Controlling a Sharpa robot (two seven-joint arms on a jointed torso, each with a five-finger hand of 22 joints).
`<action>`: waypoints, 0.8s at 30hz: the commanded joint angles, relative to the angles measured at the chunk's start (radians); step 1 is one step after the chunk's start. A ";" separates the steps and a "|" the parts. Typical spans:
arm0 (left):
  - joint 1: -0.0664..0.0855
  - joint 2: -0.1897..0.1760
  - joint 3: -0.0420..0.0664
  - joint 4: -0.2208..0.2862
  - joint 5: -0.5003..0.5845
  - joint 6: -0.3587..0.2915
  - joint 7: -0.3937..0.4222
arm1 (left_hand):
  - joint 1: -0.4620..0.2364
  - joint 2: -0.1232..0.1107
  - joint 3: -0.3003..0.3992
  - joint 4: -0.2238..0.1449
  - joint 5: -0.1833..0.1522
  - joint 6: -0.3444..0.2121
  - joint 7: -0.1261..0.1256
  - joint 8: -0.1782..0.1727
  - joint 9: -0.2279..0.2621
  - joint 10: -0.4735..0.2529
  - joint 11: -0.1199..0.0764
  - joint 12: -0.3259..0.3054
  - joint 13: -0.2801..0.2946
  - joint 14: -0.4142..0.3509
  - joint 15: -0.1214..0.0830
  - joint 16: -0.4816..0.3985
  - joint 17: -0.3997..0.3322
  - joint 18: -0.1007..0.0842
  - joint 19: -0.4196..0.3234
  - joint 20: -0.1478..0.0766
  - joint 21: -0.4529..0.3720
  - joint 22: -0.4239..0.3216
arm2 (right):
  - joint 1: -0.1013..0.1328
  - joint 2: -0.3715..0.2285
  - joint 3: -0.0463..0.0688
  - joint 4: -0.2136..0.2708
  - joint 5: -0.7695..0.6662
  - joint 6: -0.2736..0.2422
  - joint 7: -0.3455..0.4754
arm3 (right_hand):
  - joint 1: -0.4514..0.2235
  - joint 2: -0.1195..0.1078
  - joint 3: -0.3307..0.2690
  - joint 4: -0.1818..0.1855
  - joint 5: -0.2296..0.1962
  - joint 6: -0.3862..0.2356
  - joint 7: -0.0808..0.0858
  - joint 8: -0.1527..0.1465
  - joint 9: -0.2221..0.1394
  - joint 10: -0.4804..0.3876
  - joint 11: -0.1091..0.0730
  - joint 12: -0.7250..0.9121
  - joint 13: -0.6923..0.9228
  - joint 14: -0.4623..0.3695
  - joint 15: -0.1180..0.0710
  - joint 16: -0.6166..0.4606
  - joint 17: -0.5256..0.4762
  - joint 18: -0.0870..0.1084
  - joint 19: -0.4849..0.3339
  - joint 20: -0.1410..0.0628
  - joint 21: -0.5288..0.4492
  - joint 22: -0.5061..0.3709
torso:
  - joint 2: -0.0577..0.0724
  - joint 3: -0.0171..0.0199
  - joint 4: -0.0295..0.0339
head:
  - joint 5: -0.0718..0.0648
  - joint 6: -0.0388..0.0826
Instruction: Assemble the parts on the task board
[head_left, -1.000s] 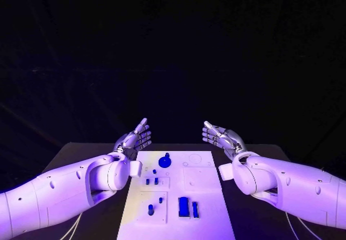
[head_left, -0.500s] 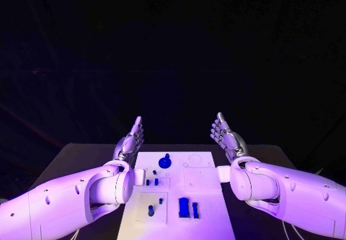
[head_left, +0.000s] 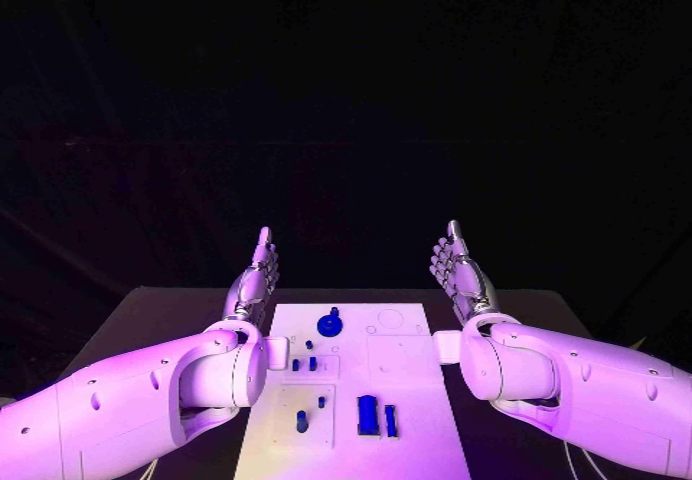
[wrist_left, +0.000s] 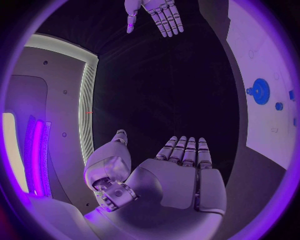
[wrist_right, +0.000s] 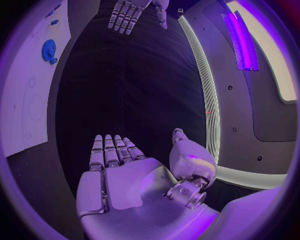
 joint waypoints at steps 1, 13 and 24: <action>0.000 0.001 0.001 0.003 -0.014 -0.009 0.022 | -0.071 0.000 -0.002 -0.006 -0.009 -0.044 0.000 -0.007 -0.001 -0.047 -0.001 -0.007 -0.001 -0.042 -0.002 -0.004 -0.001 -0.015 -0.035 -0.004 -0.006 -0.008 | 0.000 0.000 0.001 0.002 -0.002 -0.001 0.018 | -0.069 0.000 0.000 -0.004 -0.008 -0.046 -0.001 -0.003 -0.002 -0.052 0.000 -0.006 -0.002 -0.053 0.000 -0.004 -0.002 -0.021 -0.043 -0.001 -0.005 -0.100 | 0.000 -0.0001 0.0000 | 0.000 0.000; 0.000 0.001 0.001 0.003 -0.014 -0.009 0.022 | -0.127 0.000 -0.002 -0.006 -0.009 -0.142 0.000 -0.007 -0.001 -0.147 -0.001 -0.007 -0.001 -0.128 -0.002 -0.004 -0.001 -0.015 -0.111 -0.004 -0.006 -0.008 | 0.000 0.000 0.001 0.002 -0.002 -0.001 0.018 | -0.218 0.000 0.000 -0.004 -0.008 -0.145 -0.001 -0.003 -0.002 -0.162 0.000 -0.006 -0.002 -0.166 0.000 -0.004 -0.002 -0.021 -0.135 -0.001 -0.005 -0.100 | 0.000 -0.0001 0.0000 | 0.000 0.000; 0.000 0.001 0.001 0.003 -0.014 -0.009 0.022 | -0.220 0.000 -0.002 -0.006 -0.009 -0.142 0.000 -0.007 -0.001 -0.147 -0.001 -0.007 -0.001 -0.128 -0.002 -0.004 -0.001 -0.015 -0.111 -0.004 -0.006 -0.008 | 0.000 0.000 0.001 0.002 -0.002 -0.001 0.018 | -0.218 0.000 0.000 -0.004 -0.008 -0.145 -0.001 -0.003 -0.002 -0.162 0.000 -0.006 -0.002 -0.166 0.000 -0.004 -0.002 -0.021 -0.135 -0.001 -0.005 -0.100 | 0.000 -0.0001 0.0000 | 0.000 0.000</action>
